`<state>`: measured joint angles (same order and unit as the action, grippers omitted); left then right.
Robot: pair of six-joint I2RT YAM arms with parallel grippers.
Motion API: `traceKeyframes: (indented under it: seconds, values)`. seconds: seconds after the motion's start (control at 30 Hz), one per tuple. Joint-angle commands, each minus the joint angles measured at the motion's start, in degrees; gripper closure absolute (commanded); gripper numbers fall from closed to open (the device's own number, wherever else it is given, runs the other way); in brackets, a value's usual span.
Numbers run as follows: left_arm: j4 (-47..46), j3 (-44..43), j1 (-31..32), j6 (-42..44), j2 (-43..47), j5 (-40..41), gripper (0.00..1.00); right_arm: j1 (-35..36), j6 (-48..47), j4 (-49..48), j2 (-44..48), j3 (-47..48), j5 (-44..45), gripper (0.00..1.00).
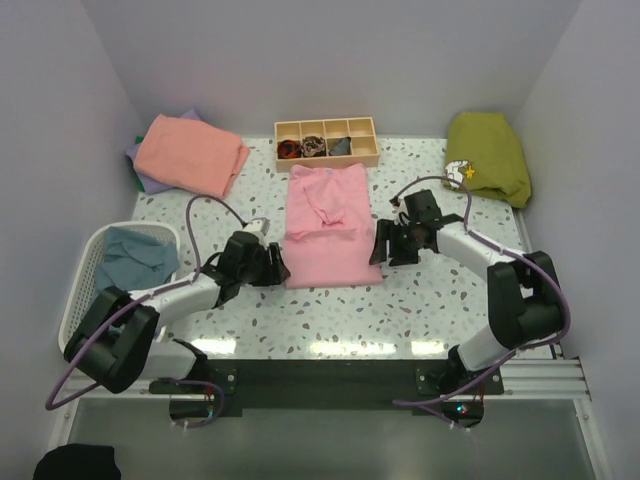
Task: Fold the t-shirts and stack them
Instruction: Fold the folded rectangular tshirt in 1/3 of the way, then grab one side of the 2/3 rectangular tshirt with both arms
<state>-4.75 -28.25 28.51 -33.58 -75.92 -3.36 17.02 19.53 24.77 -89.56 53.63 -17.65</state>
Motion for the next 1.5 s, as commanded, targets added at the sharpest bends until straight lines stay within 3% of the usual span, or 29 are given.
traceKeyframes:
  seconds: [0.0,0.5,0.63,0.73,0.83,0.9,0.97,1.2,1.47]
  values:
    - [-8.25,3.37,-0.21,-3.42,2.44,-6.4,0.43,0.04,1.91,-3.94,2.72,-4.05,-5.37,0.35]
    - [-23.98,9.61,-0.12,-6.32,-6.86,-11.85,0.44,0.04,5.34,-14.57,-4.22,-11.09,-10.47,0.38]
    - [-24.34,10.76,0.05,-6.58,-7.75,-12.03,0.46,0.04,5.52,-15.46,-5.71,-11.26,-10.83,0.44]
    - [-23.9,11.29,0.14,-6.32,-7.66,-11.41,0.52,0.12,5.52,-16.51,-6.68,-11.44,-11.09,0.59]
    - [-23.29,10.85,0.23,-6.06,-8.37,-10.8,0.71,0.04,6.04,-18.97,-7.38,-12.49,-12.49,0.81]
    - [-22.14,10.32,0.49,-5.79,-8.54,-10.62,0.99,0.12,6.75,-20.81,-7.56,-13.54,-13.46,0.94]
    - [-20.13,9.62,1.02,-5.62,-7.41,-9.66,1.0,0.12,7.1,-21.43,-6.77,-14.42,-14.25,1.0]
    - [-8.88,8.21,8.03,-6.49,0.06,-4.03,1.0,0.12,6.4,-17.31,2.71,-20.04,-15.13,1.0]
    - [-0.44,12.69,13.67,-11.41,12.78,-3.06,1.0,0.3,7.1,-6.16,25.62,-27.43,-14.61,1.0]
